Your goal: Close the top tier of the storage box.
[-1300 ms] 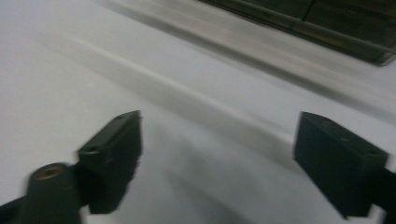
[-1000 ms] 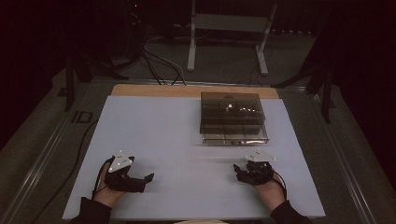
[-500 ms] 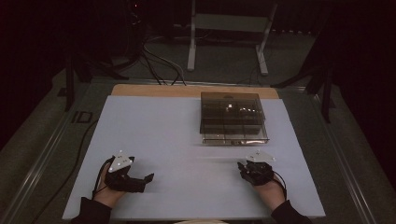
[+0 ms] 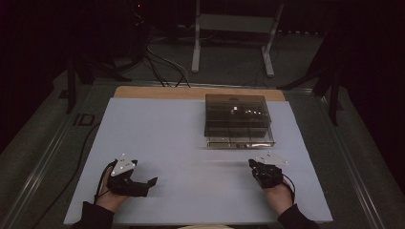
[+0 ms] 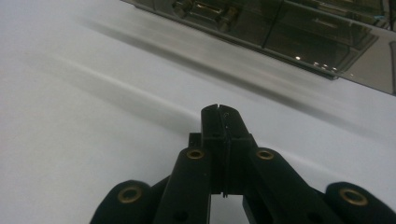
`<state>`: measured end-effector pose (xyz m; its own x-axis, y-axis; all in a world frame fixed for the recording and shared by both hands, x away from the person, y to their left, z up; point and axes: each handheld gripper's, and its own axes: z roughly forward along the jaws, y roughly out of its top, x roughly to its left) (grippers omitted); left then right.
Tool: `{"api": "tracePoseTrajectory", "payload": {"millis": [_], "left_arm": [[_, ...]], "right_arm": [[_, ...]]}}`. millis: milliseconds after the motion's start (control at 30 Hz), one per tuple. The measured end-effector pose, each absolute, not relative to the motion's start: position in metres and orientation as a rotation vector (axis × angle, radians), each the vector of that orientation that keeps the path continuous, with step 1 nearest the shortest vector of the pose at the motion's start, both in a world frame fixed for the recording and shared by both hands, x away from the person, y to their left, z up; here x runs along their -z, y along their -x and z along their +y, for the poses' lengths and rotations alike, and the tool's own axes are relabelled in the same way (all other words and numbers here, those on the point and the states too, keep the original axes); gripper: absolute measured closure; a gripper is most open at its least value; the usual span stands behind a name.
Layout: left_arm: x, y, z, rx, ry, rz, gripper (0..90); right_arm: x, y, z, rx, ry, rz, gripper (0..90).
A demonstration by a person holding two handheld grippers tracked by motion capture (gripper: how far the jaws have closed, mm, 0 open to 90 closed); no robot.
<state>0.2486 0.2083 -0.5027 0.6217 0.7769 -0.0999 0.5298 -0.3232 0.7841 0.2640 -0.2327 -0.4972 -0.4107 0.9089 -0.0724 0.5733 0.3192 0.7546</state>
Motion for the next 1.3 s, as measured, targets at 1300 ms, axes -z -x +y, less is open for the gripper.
{"api": "tracePoseTrajectory", "payload": {"millis": [1300], "left_arm": [[0.502, -0.248, 0.208, -0.375, -2.008, 1.026, 1.1]], "right_arm": [[0.480, -0.279, -0.223, -0.983, -1.258, 2.033, 90.0]]}}
